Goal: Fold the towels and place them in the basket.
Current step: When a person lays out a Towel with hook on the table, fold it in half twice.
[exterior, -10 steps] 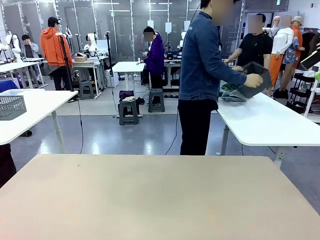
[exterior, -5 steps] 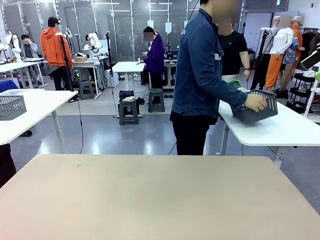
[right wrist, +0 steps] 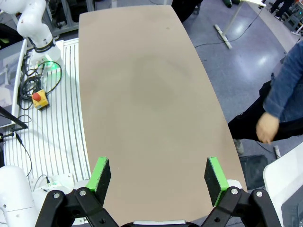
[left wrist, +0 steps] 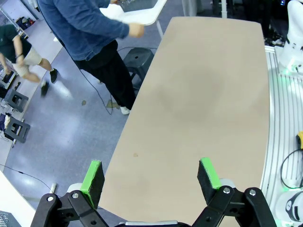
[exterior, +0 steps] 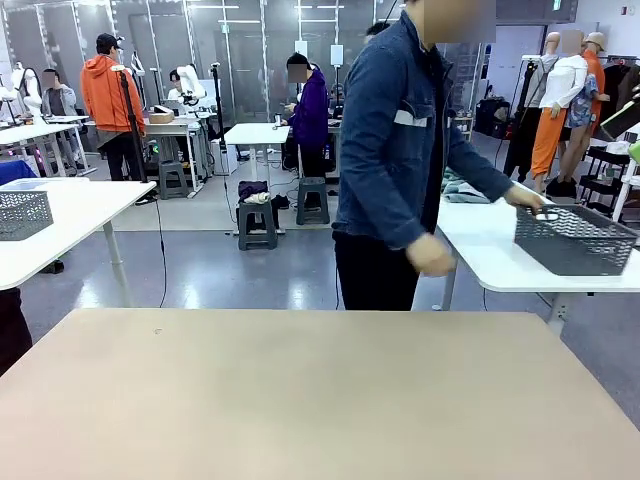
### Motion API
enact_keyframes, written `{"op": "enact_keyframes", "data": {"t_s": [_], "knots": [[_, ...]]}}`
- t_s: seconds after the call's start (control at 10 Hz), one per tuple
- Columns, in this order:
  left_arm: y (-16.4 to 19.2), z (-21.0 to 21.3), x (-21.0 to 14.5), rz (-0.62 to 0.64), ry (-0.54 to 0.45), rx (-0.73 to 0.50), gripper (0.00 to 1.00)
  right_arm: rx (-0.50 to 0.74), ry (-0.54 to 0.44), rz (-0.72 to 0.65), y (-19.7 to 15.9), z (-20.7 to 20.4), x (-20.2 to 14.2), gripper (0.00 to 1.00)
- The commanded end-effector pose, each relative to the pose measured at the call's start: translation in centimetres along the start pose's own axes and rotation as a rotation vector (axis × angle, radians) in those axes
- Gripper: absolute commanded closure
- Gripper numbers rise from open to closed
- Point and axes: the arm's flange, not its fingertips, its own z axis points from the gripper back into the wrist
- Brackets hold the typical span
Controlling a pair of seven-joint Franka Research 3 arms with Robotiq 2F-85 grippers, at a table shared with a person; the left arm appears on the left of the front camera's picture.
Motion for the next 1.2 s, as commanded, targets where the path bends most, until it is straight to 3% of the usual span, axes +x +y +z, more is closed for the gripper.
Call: {"op": "enact_keyframes", "data": {"t_s": [0.0, 0.2, 0.8, 1.1], "knots": [[0.0, -0.1, 0.1, -0.006, -0.013, -0.006, 0.0, 0.004, -0.012, 0.009, 0.0, 0.0, 0.0, 0.0], [0.0, 0.0, 0.0, 0.0, 0.0, 0.0, 0.0, -0.001, 0.0, 0.0, 0.0, 0.0, 0.0, 0.0], [-0.1, 0.2, 0.1, -0.113, -0.089, -0.224, 0.0, 0.188, 0.037, 0.067, -0.4, 0.2, 0.1, 0.0], [-0.8, -0.6, 0.2, -0.101, -0.07, -0.212, 0.0, 0.186, 0.045, 0.047, 0.0, -0.4, 0.4, 0.0]]}}
